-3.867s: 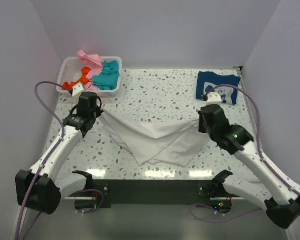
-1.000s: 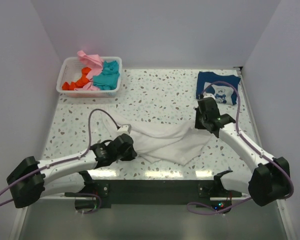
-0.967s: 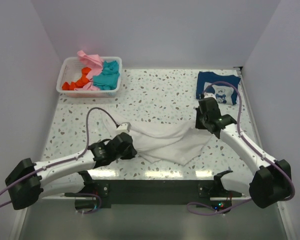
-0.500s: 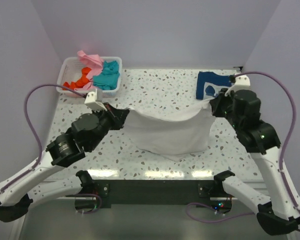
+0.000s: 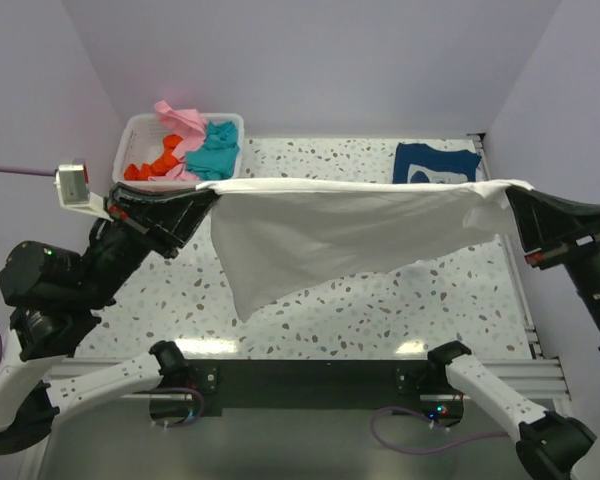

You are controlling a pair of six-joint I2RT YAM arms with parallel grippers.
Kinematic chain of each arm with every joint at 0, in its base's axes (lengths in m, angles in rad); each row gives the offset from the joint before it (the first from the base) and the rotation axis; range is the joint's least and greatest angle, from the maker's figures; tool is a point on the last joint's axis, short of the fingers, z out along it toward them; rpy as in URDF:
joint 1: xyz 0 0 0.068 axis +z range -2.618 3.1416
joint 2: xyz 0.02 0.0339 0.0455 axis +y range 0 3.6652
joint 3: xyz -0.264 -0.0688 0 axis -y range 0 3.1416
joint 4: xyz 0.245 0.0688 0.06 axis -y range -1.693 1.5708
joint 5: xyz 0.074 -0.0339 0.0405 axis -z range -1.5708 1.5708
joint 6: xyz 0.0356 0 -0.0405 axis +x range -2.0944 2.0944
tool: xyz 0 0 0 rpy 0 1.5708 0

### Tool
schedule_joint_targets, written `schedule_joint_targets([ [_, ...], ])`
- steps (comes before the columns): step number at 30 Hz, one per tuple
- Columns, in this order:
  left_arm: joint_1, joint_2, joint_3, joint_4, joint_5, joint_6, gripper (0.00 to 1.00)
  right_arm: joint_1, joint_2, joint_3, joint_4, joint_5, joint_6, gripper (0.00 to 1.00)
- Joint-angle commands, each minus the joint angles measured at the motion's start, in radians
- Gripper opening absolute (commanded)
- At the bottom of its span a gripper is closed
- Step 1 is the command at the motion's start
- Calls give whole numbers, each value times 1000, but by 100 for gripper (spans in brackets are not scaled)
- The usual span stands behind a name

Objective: Fold and stack the t-shirts
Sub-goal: Flatten the tshirt out

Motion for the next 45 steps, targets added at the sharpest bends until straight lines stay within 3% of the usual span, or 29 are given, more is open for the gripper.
schedule_joint_targets([
  [1, -3, -13, 63, 94, 159, 15, 0, -2, 4, 91, -41, -106, 13, 4],
  [6, -5, -7, 96, 98, 247, -8, 0, -2, 19, 212, -86, -180, 21, 5],
  [11, -3, 5, 96, 72, 196, -2, 0, -2, 22, 194, -69, -200, 18, 5],
  [16, -5, 57, 71, -64, -160, 25, 0, -2, 30, 27, 15, -177, -17, 6],
  [17, -3, 65, 58, -101, -302, 22, 0, -1, 31, -64, 35, -165, -22, 6],
  [19, -3, 96, 2, -139, -545, -5, 0, -1, 37, -164, 95, -145, -25, 6],
  [23, 6, 182, -119, -322, -843, -157, 0, -1, 80, -454, 224, -104, -27, 8],
  [24, 20, 224, -140, -354, -853, -229, 0, -2, 111, -497, 247, -87, -24, 8],
  [26, 154, 266, -229, -347, -723, -242, 0, -2, 151, -609, 326, -88, -18, 8],
  [28, 336, 329, -315, -210, -505, -196, 0, -2, 236, -686, 377, -97, -13, 8],
  [31, 444, 455, -427, -57, -387, -148, 0, -1, 397, -728, 480, -133, -19, 8],
  [41, 555, 882, -346, 143, -327, -91, 4, -2, 907, -539, 589, -116, -139, 12],
  [45, 570, 975, -283, 135, -341, -84, 16, -2, 1056, -418, 557, -48, -175, 17],
])
